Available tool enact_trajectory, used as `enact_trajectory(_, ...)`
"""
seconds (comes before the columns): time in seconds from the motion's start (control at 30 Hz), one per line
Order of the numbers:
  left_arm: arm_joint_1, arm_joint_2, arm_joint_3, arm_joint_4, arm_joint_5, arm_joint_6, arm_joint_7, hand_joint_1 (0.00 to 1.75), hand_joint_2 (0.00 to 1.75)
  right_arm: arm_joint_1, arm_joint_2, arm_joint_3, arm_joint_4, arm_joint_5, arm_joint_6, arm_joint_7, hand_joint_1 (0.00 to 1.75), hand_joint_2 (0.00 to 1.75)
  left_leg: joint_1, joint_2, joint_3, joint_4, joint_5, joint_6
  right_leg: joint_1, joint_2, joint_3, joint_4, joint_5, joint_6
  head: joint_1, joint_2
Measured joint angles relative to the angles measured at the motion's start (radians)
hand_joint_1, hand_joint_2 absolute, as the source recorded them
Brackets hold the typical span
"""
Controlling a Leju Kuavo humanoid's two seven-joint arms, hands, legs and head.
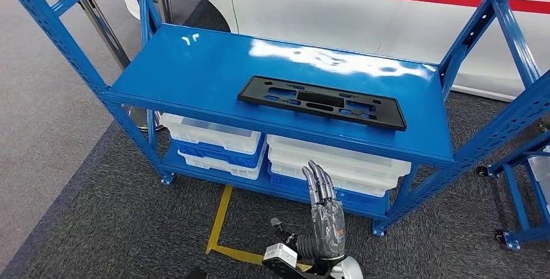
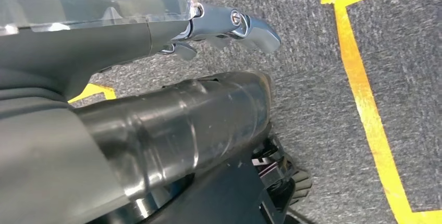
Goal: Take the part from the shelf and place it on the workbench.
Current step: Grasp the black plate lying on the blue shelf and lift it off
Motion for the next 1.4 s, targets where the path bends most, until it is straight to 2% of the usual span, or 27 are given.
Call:
enact_trajectory(0.1, 0.000, 0.001, 0.000, 0.000, 0.000, 0.000, 0.000, 0.00, 0.00, 0.002, 0.001, -0.002, -0.002, 0.001, -0.001, 0.000, 0.00, 1.75, 0.001, 0.000, 0.000, 0.002, -0.006, -0.017, 0.005, 0.006, -0.002, -0.002, -0.007, -0.026, -0.002, 0.000)
enact_trajectory(0.17, -0.001, 0.001, 0.000, 0.000, 0.000, 0.000, 0.000, 0.00, 0.00, 0.002, 0.003, -0.003, -0.005, 0.001, -0.002, 0.000, 0.00, 1.75, 0.004, -0.001, -0.013, 0.036, -0.031, -0.024, 0.004, 0.006, 0.000, -0.006, -0.007, -0.041, -0.002, 0.000)
enact_trajectory(0.2, -0.001, 0.001, 0.000, 0.000, 0.000, 0.000, 0.000, 0.00, 0.00, 0.002, 0.004, -0.004, -0.006, 0.001, -0.002, 0.000, 0.00, 1.75, 0.004, -0.001, -0.035, 0.084, -0.059, -0.026, 0.004, 0.006, 0.002, -0.007, -0.007, -0.046, -0.002, 0.000)
enact_trajectory(0.27, 0.001, 0.001, 0.000, 0.000, 0.000, 0.000, 0.000, 0.00, 0.00, 0.003, 0.006, -0.004, -0.007, 0.001, -0.002, 0.000, 0.00, 1.75, 0.004, -0.002, -0.104, 0.223, -0.120, -0.027, 0.008, 0.006, 0.002, -0.007, -0.009, -0.053, -0.002, 0.000)
enact_trajectory(0.3, 0.002, 0.001, 0.000, 0.000, 0.000, 0.000, 0.000, 0.00, 0.00, 0.003, 0.006, -0.005, -0.007, 0.002, -0.002, 0.000, 0.00, 1.75, 0.003, -0.002, -0.134, 0.279, -0.134, -0.026, 0.011, 0.007, 0.003, -0.007, -0.010, -0.054, -0.002, 0.000)
enact_trajectory(0.33, 0.003, 0.001, 0.000, 0.000, 0.000, 0.000, 0.000, 0.00, 0.00, 0.004, 0.007, -0.006, -0.007, 0.002, -0.002, 0.000, 0.00, 1.75, 0.003, -0.002, -0.150, 0.303, -0.129, -0.024, 0.014, 0.008, 0.005, -0.006, -0.011, -0.056, -0.002, 0.000)
enact_trajectory(0.37, 0.003, 0.001, 0.000, 0.000, 0.000, 0.000, 0.000, 0.00, 0.00, 0.004, 0.007, -0.006, -0.007, 0.004, -0.002, 0.000, 0.00, 1.75, 0.002, -0.002, -0.147, 0.284, -0.103, -0.020, 0.016, 0.010, 0.008, -0.006, -0.012, -0.057, -0.002, 0.000)
enact_trajectory(0.43, 0.004, 0.001, 0.000, 0.000, 0.000, 0.000, 0.000, 0.00, 0.00, 0.004, 0.008, -0.009, -0.011, 0.013, -0.002, 0.000, 0.00, 1.75, -0.001, -0.004, -0.096, 0.158, -0.023, -0.006, 0.019, 0.014, 0.015, -0.006, -0.016, -0.057, -0.002, 0.000)
enact_trajectory(0.47, 0.003, 0.002, -0.001, 0.000, 0.000, -0.001, 0.000, 0.00, 0.00, 0.004, 0.008, -0.010, -0.014, 0.019, -0.002, -0.001, 0.00, 1.75, -0.005, -0.006, -0.069, 0.093, 0.004, 0.000, 0.021, 0.016, 0.017, -0.006, -0.017, -0.055, -0.002, 0.000)
enact_trajectory(0.5, 0.002, 0.003, -0.001, 0.000, 0.000, -0.001, 0.001, 0.00, 0.00, 0.003, 0.008, -0.011, -0.018, 0.025, -0.002, 0.000, 0.00, 1.75, -0.008, -0.007, -0.051, 0.049, 0.018, 0.005, 0.022, 0.017, 0.017, -0.005, -0.018, -0.051, -0.002, 0.000)
enact_trajectory(0.6, 0.001, 0.004, -0.004, 0.000, -0.002, -0.008, 0.002, 0.00, 0.00, 0.001, 0.008, -0.013, -0.027, 0.036, -0.003, 0.001, 0.00, 1.75, -0.012, -0.008, -0.041, 0.019, 0.018, 0.011, 0.022, 0.017, 0.014, -0.008, -0.016, -0.035, -0.002, 0.000)
enact_trajectory(0.67, 0.002, 0.004, -0.006, 0.000, -0.005, -0.011, 0.003, 0.00, 0.00, -0.002, 0.007, -0.014, -0.032, 0.042, -0.003, 0.003, 0.00, 1.75, -0.007, -0.006, -0.036, 0.007, 0.025, 0.022, 0.022, 0.014, 0.006, 0.012, -0.033, -0.025, -0.001, 0.000)
enact_trajectory(0.7, 0.001, 0.004, -0.007, 0.000, -0.006, -0.011, 0.004, 0.00, 0.00, -0.005, 0.006, -0.014, -0.034, 0.044, -0.003, 0.006, 0.00, 1.75, -0.005, -0.004, -0.034, 0.002, 0.028, 0.027, 0.022, 0.012, -0.010, 0.050, -0.057, -0.021, -0.001, 0.000)
enact_trajectory(0.77, -0.001, 0.004, -0.011, 0.000, -0.006, -0.011, 0.006, 0.00, 0.00, -0.009, 0.003, -0.014, -0.036, 0.050, -0.003, 0.013, 0.00, 1.75, -0.006, -0.001, -0.033, 0.001, 0.029, 0.033, 0.020, 0.010, -0.069, 0.172, -0.118, -0.017, 0.000, 0.000)
enact_trajectory(0.8, -0.001, 0.004, -0.013, 0.000, -0.006, -0.011, 0.008, 0.00, 0.00, -0.010, 0.001, -0.014, -0.036, 0.054, -0.003, 0.018, 0.00, 1.75, -0.007, -0.001, -0.033, 0.001, 0.028, 0.034, 0.019, 0.010, -0.098, 0.229, -0.137, -0.015, -0.001, 0.000)
enact_trajectory(0.83, -0.001, 0.004, -0.015, 0.000, -0.006, -0.011, 0.011, 0.00, 0.00, -0.010, -0.002, -0.014, -0.036, 0.058, -0.003, 0.023, 0.00, 1.75, -0.007, -0.001, -0.033, 0.002, 0.028, 0.034, 0.019, 0.010, -0.115, 0.259, -0.138, -0.014, -0.001, 0.000)
enact_trajectory(0.87, -0.001, 0.004, -0.016, 0.000, -0.006, -0.011, 0.013, 0.00, 0.00, -0.010, -0.004, -0.014, -0.036, 0.062, -0.003, 0.027, 0.00, 1.75, -0.008, -0.001, -0.032, 0.004, 0.026, 0.034, 0.019, 0.009, -0.113, 0.250, -0.119, -0.014, -0.001, 0.000)
enact_trajectory(0.9, -0.002, 0.004, -0.018, 0.000, -0.006, -0.012, 0.015, 0.00, 0.00, -0.011, -0.006, -0.015, -0.036, 0.064, -0.003, 0.030, 0.00, 1.75, -0.008, -0.001, -0.030, 0.005, 0.024, 0.034, 0.019, 0.008, -0.092, 0.203, -0.084, -0.016, -0.001, 0.000)
enact_trajectory(0.93, -0.002, 0.004, -0.020, 0.000, -0.006, -0.013, 0.016, 0.00, 0.00, -0.013, -0.008, -0.015, -0.037, 0.066, -0.003, 0.031, 0.00, 1.75, -0.008, -0.002, -0.028, 0.007, 0.021, 0.032, 0.019, 0.007, -0.060, 0.133, -0.047, -0.020, -0.001, 0.000)
enact_trajectory(1.0, -0.003, 0.004, -0.022, 0.001, -0.006, -0.014, 0.017, 0.00, 0.00, -0.017, -0.010, -0.016, -0.038, 0.071, -0.003, 0.034, 0.00, 1.75, -0.012, -0.002, -0.027, 0.011, 0.015, 0.024, 0.023, 0.003, -0.007, 0.018, -0.006, -0.028, -0.001, 0.000)
enact_trajectory(1.07, -0.004, 0.004, -0.023, 0.001, -0.006, -0.015, 0.018, 0.00, 0.00, -0.019, -0.012, -0.018, -0.040, 0.076, -0.003, 0.037, 0.00, 1.75, -0.017, -0.002, -0.028, 0.014, 0.010, 0.023, 0.025, 0.004, 0.006, -0.014, -0.004, -0.030, -0.002, 0.000)
enact_trajectory(1.13, -0.005, 0.005, -0.023, 0.001, -0.006, -0.015, 0.020, 0.00, 0.00, -0.019, -0.016, -0.019, -0.041, 0.080, -0.003, 0.042, 0.00, 1.75, -0.018, -0.001, -0.026, 0.013, 0.009, 0.026, 0.024, 0.007, 0.006, -0.016, -0.002, -0.030, -0.002, 0.000)
enact_trajectory(1.4, -0.005, 0.005, -0.024, 0.001, -0.006, -0.017, 0.020, 0.00, 0.00, -0.018, -0.024, -0.039, -0.045, 0.100, -0.003, 0.048, 0.00, 1.75, -0.017, -0.002, -0.024, 0.009, 0.011, 0.023, 0.025, 0.007, 0.006, -0.015, -0.004, -0.035, -0.002, 0.000)
